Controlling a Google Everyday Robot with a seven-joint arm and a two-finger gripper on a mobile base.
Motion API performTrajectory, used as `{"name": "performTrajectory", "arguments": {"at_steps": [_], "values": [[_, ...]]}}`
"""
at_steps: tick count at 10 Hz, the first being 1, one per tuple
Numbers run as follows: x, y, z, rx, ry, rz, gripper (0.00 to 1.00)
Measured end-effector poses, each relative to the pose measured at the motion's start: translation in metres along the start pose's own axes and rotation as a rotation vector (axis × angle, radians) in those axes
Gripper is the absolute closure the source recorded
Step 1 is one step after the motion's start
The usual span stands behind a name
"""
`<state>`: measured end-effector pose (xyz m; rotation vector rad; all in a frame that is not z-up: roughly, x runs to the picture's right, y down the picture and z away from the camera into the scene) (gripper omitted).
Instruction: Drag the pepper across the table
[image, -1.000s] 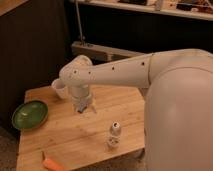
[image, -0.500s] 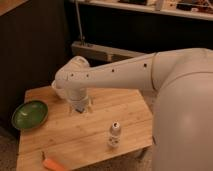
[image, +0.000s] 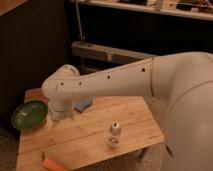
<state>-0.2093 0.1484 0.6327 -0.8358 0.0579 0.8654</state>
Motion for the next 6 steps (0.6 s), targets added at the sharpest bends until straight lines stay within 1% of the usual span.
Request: {"name": "performTrajectory", "arguments": {"at_steps": [1, 2, 3, 4, 5, 6], "values": [[-0.002, 0.016, 0.005, -0.059, 0.03, -0.107, 0.35], [-0.001, 0.026, 0.009, -0.114, 0.055, -0.201, 0.35], [-0.001, 0.033, 0.012, -0.154, 0.067, -0.265, 0.35], [-0.001, 0.037, 0.013, -0.172, 0.069, -0.296, 0.35], [0.001, 0.035, 0.011, -0.146, 0.077, -0.296, 0.35], [0.002, 0.035, 0.01, -0.097, 0.089, -0.276, 0.35]]}}
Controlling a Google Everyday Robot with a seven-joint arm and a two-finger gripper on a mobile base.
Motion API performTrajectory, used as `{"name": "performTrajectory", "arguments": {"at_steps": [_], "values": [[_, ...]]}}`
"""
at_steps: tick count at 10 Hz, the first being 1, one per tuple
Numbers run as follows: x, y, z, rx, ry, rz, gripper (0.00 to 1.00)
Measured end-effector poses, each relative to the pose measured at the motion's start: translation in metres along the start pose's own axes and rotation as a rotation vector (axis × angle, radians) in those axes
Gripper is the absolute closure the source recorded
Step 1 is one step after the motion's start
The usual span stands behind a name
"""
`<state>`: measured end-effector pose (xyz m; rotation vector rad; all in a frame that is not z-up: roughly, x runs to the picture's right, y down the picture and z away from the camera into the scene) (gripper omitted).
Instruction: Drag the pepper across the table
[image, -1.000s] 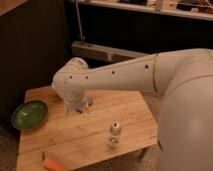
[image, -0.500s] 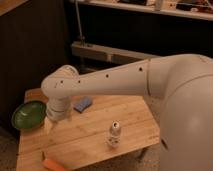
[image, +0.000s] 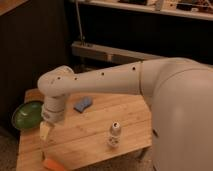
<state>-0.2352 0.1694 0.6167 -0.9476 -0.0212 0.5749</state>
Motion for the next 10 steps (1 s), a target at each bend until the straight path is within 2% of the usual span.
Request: {"name": "performTrajectory", "arguments": {"at_steps": [3, 6, 8, 10], "values": [[0.012, 0.026, 0.013, 0.101, 0.036, 0.032, 0.35], [0.024, 0.048, 0.046, 0.135, 0.062, 0.033, 0.35], [0.03, 0.065, 0.062, 0.138, 0.091, 0.007, 0.35], [0.043, 0.068, 0.076, 0.097, 0.107, 0.001, 0.35]]}}
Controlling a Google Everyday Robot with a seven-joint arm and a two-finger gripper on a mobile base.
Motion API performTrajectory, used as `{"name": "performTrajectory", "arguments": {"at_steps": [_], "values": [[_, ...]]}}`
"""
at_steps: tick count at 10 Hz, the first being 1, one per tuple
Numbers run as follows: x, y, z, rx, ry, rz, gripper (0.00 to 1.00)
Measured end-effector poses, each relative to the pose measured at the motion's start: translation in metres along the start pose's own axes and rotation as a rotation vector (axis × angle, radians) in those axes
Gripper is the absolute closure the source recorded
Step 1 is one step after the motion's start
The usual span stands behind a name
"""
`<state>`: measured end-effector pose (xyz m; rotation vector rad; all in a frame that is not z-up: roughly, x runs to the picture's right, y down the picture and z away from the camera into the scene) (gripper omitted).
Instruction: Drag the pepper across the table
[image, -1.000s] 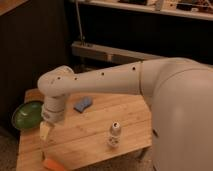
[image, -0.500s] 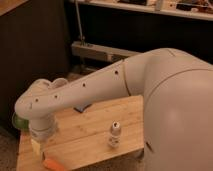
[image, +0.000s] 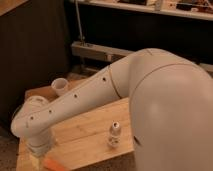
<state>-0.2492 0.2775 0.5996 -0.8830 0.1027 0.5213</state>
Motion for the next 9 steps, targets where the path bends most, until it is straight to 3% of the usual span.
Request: {"name": "performTrajectory", "arguments": {"at_steps": [4, 9], "values": [[0.018, -0.01, 0.048, -0.075, 0.079, -0.032, 0.35], [-0.004, -0.017, 0.073, -0.064, 0.181, -0.097, 0.35]]}}
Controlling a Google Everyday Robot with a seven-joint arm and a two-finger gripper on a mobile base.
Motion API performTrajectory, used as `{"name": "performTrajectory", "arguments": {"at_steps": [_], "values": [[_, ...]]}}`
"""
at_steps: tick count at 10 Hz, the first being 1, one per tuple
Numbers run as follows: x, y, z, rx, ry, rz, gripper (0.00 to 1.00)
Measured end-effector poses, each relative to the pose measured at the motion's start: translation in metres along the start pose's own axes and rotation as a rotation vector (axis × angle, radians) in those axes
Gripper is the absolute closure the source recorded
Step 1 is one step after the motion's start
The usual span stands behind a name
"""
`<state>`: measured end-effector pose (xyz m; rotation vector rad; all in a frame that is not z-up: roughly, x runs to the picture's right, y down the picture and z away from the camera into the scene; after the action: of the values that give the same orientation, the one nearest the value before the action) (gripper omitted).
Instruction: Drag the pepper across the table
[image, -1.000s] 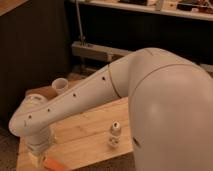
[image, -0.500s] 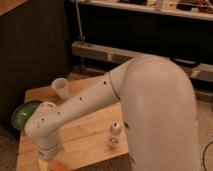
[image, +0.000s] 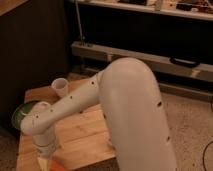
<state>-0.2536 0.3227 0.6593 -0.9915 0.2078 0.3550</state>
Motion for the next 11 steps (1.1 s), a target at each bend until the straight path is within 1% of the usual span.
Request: {"name": "performTrajectory", "arguments": {"at_steps": [1, 3, 4, 8, 10, 11], "values": [[-0.004, 0.0, 0.002, 0.008, 0.015, -0.004, 0.35], [-0.016, -0.001, 0.003, 0.017, 0.03, -0.016, 0.35], [-0.024, 0.005, 0.004, 0.021, 0.038, -0.035, 0.35], [-0.033, 0.015, 0.011, 0.036, 0.075, -0.074, 0.35], [-0.031, 0.015, 0.021, 0.038, 0.101, -0.074, 0.35], [-0.03, 0.016, 0.025, 0.047, 0.108, -0.07, 0.35]]}}
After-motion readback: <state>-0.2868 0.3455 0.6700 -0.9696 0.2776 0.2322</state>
